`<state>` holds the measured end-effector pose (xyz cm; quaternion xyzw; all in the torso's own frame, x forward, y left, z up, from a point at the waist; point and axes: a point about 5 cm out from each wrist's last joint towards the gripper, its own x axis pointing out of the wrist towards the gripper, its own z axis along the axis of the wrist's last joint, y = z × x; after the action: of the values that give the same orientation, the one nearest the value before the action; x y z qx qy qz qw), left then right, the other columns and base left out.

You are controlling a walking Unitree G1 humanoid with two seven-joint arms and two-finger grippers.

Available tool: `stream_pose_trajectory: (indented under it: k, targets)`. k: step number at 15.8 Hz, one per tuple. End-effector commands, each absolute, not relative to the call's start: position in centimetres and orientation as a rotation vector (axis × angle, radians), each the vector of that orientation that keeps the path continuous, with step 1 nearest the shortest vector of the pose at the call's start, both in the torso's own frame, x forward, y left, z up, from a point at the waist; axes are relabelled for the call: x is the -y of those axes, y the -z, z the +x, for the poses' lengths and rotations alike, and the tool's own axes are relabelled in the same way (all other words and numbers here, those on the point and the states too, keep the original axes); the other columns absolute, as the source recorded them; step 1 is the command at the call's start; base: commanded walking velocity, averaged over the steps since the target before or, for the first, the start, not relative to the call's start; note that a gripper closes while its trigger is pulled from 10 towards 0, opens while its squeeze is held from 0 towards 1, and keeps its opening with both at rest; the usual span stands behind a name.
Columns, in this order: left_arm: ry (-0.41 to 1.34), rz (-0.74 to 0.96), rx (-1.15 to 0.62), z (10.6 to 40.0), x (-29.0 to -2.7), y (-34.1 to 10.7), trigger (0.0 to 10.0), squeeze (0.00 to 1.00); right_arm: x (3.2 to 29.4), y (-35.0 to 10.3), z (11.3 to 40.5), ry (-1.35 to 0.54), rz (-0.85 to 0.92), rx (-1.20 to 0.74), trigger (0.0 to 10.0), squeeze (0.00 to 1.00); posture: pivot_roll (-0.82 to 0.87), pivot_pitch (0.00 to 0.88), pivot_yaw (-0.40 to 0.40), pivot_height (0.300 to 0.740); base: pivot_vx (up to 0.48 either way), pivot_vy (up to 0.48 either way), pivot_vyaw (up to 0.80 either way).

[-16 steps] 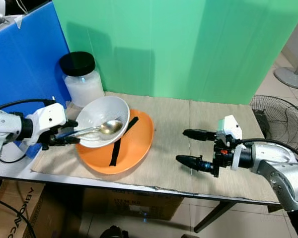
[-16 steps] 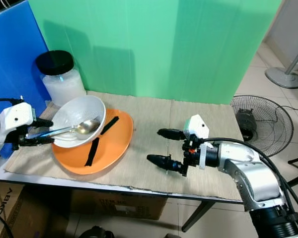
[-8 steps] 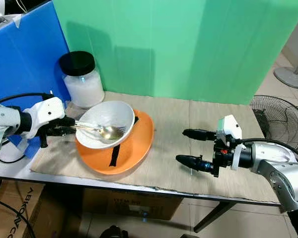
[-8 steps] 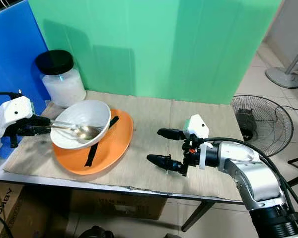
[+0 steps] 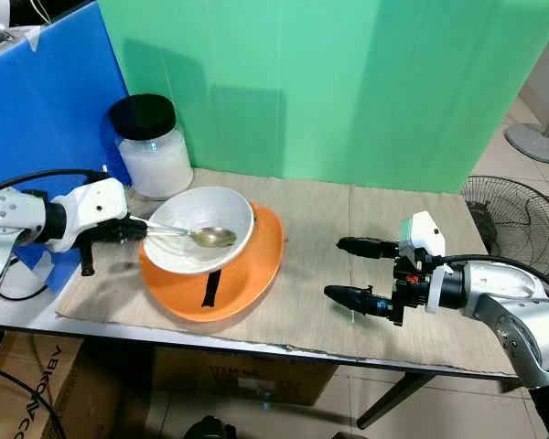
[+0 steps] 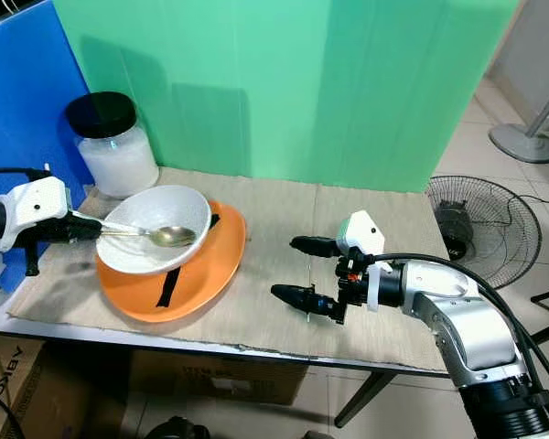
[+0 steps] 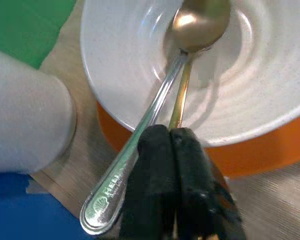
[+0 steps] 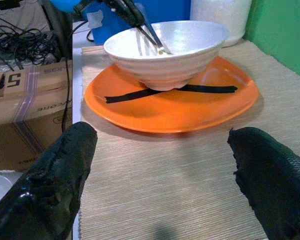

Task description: Setting the table

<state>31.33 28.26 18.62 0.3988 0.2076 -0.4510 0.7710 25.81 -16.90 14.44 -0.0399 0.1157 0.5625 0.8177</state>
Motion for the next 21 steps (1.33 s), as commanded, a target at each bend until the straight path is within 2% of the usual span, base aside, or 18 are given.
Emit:
stream_pose_trajectory:
  k: [1,4,8,9,10,15,21]
  targets:
    - [1.003,0.844,-0.404,31.6,-27.3,-19.3,0.0,0.0,16.8,-14.9,26.0,-1.211,-0.115,-0.228,10.0,0.0,-0.04,0.04,0.018,0.74,0.0,0.0,0.0]
    - [1.015,0.797,-0.346,31.9,-26.1,-19.9,0.0,0.0,16.7,-14.9,26.0,-1.216,-0.12,-0.232,10.0,0.0,-0.04,0.042,0.017,0.74,0.0,0.0,0.0]
    - [1.02,0.807,-0.343,32.0,-25.9,-20.0,0.0,0.0,16.7,-14.9,26.0,-1.218,-0.123,-0.232,10.0,0.0,-0.04,0.043,0.02,0.74,0.0,0.0,0.0]
    - [1.0,0.824,-0.341,32.2,-25.9,-20.1,10.0,0.0,16.7,-14.9,26.0,-1.219,-0.123,-0.233,10.0,0.0,-0.04,0.043,0.019,0.74,0.0,0.0,0.0]
    - [0.959,0.792,-0.346,32.7,-25.8,-19.9,10.0,1.0,16.7,-14.9,26.0,-1.219,-0.122,-0.235,10.0,0.0,-0.05,0.044,0.018,0.74,0.0,0.0,0.0]
    - [0.965,0.665,-0.402,33.7,-24.6,-18.1,10.0,1.0,16.6,-14.9,26.0,-1.228,-0.126,-0.241,10.0,0.0,-0.06,0.05,0.021,0.74,0.0,0.0,0.0]
    - [0.966,0.665,-0.498,34.0,-24.8,-16.7,10.0,1.0,16.4,-14.9,25.4,-1.267,-0.105,-0.262,10.0,0.0,-0.07,0.055,0.029,0.74,0.0,0.0,0.0]
